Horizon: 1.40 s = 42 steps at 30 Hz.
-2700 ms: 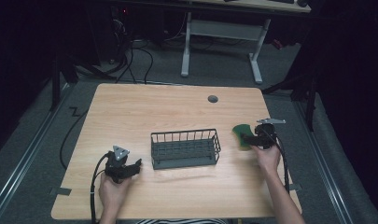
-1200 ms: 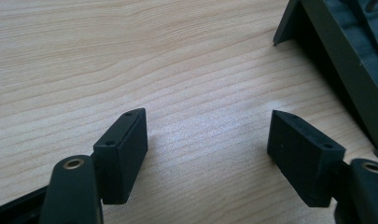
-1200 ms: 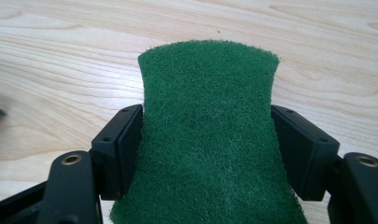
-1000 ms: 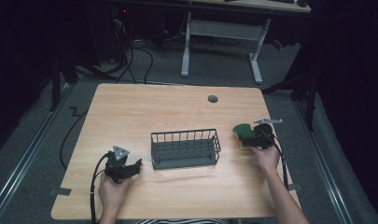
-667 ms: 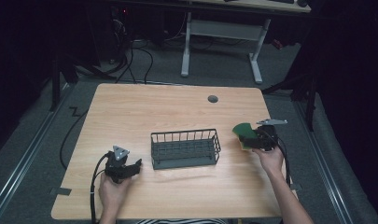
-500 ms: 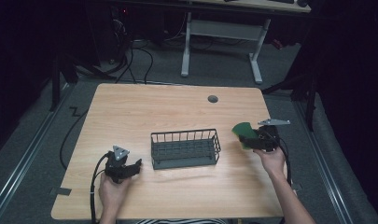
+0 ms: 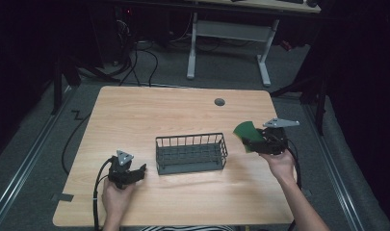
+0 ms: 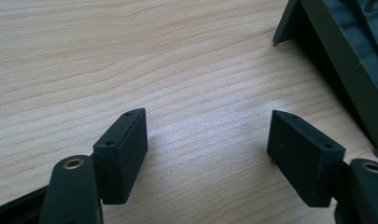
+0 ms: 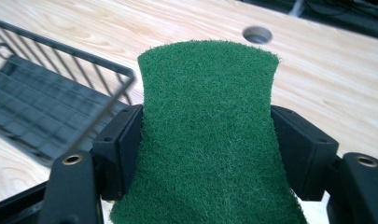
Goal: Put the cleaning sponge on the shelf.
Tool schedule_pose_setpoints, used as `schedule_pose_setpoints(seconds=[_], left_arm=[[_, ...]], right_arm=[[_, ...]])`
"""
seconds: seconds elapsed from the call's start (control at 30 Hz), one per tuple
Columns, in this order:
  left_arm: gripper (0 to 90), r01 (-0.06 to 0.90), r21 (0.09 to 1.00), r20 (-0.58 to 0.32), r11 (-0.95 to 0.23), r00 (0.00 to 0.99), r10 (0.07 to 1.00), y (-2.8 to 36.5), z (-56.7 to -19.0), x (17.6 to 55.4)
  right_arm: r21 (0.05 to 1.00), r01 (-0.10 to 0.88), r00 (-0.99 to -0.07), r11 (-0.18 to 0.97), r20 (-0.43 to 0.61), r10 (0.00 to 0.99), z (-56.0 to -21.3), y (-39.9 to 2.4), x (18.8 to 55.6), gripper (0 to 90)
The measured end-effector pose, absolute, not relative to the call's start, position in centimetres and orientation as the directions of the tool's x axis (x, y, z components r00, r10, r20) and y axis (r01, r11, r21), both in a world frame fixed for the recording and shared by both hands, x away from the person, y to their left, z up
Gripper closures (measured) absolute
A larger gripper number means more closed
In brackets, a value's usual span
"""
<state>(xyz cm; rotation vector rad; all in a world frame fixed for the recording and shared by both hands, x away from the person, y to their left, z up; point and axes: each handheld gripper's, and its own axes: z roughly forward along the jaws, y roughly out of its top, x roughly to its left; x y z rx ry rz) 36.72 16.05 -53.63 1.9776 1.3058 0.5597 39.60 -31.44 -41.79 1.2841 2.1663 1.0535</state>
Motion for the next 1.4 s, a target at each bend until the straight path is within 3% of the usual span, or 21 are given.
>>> schedule_pose_setpoints(seconds=[0.63,1.0,1.4], left_arm=[[29.2,0.617,0.744,-0.019,-0.256,0.403,0.915,16.0,-53.6,36.7],[29.1,0.617,0.744,-0.022,-0.256,0.405,0.914,16.1,-53.6,36.7],[29.0,0.616,0.745,-0.023,-0.255,0.407,0.913,16.1,-53.6,36.7]], right_arm=[[0.772,0.451,-0.652,0.449,-0.059,0.756,-38.3,-24.6,40.0,30.3],[0.727,0.428,-0.707,0.537,-0.101,0.700,-39.3,-19.9,41.2,30.3],[0.700,0.440,-0.723,0.562,-0.095,0.684,-40.8,-18.7,41.9,30.1]])
